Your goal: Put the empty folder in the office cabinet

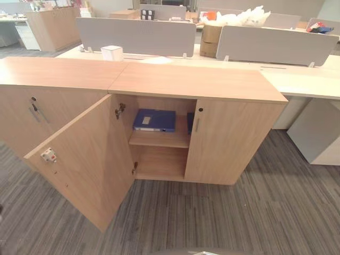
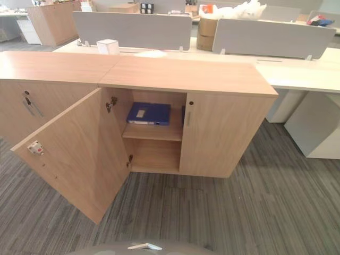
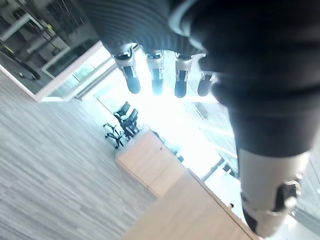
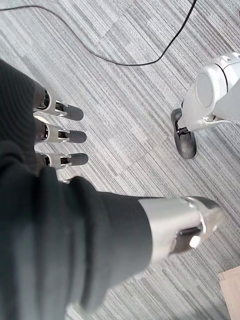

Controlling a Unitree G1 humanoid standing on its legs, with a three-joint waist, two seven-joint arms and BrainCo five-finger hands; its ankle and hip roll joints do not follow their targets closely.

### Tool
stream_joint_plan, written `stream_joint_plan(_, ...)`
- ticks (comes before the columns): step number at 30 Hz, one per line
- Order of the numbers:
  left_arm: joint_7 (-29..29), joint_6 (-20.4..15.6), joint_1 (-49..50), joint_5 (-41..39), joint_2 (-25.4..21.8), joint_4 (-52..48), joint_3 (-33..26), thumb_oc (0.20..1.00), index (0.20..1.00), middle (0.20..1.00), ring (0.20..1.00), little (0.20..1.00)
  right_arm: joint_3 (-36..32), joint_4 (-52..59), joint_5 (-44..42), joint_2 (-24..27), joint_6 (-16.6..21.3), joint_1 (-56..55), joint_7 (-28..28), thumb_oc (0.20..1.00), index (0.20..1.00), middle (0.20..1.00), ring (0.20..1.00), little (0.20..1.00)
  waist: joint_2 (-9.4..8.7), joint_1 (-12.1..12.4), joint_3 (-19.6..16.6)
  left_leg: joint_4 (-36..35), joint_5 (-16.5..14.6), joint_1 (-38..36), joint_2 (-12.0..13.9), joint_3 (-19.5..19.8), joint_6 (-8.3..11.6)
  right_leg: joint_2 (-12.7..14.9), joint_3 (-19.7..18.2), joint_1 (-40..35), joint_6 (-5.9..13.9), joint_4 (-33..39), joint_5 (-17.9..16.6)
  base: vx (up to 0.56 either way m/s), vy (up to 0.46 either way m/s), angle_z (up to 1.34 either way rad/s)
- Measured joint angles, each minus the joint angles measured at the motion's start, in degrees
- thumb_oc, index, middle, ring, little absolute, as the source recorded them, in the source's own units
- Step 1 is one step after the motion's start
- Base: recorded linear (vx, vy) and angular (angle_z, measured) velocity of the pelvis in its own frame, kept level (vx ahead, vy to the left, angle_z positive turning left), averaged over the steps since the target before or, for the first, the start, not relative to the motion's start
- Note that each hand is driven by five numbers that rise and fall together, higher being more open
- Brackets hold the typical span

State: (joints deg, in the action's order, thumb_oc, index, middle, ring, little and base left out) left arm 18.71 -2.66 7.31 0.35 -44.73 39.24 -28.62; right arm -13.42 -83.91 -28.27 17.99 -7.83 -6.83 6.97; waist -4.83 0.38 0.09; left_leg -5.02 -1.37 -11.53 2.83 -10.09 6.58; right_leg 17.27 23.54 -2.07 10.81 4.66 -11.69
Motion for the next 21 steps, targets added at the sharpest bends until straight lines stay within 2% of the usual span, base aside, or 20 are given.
stream_joint_plan(6,1.0,-0.2,2.5,0.1,-0.4,-1.6,-1.3,1.000,1.000,1.000,1.000,1.000,1.6,0.1,0.0,0.0,0.3,1.0,0.4,1.000,1.000,1.000,1.000,1.000,-0.29,1.2,-0.2,0.0,-0.1,0.2,0.0,0.1,-0.15,0.1,0.3,0.0,0.00,0.0,0.0,0.00,0.002,0.01)
stream_joint_plan(11,1.1,-0.3,3.9,0.0,-4.5,-0.1,-1.4,1.000,1.000,1.000,1.000,1.000,2.0,0.2,0.0,-0.1,0.5,1.4,0.5,1.000,1.000,1.000,1.000,1.000,-0.32,1.9,-0.2,0.0,-0.5,0.4,0.0,0.6,-0.21,0.2,0.6,-0.2,0.00,0.0,0.0,0.01,0.016,0.04)
stream_joint_plan(13,1.0,-0.4,3.1,-0.1,-6.4,5.6,-1.2,1.000,1.000,1.000,1.000,1.000,2.3,1.1,-0.4,-0.2,0.6,1.3,0.7,1.000,1.000,1.000,1.000,1.000,-0.28,1.7,-0.3,0.0,-0.4,0.1,0.0,1.0,-0.31,0.3,1.0,-1.0,-0.01,0.0,0.0,0.01,0.006,0.10)
stream_joint_plan(19,0.5,-0.2,1.3,-2.4,-6.2,8.6,-0.4,1.000,1.000,1.000,1.000,1.000,3.5,1.1,-2.2,-0.2,1.4,1.0,1.1,1.000,1.000,1.000,1.000,1.000,-1.49,1.8,-1.0,0.0,-0.1,0.5,0.0,1.1,-0.06,0.2,1.3,-0.5,-0.02,0.0,0.1,0.00,-0.002,0.02)
stream_joint_plan(21,0.2,-0.3,-1.3,-2.9,-6.2,9.6,2.7,1.000,1.000,1.000,1.000,1.000,3.6,1.0,-2.2,-0.1,1.6,0.3,1.2,1.000,1.000,1.000,1.000,1.000,-2.45,1.4,-1.2,0.0,0.0,0.6,0.1,1.1,0.09,0.2,1.3,-0.3,0.10,-0.4,0.2,0.00,-0.059,-0.02)
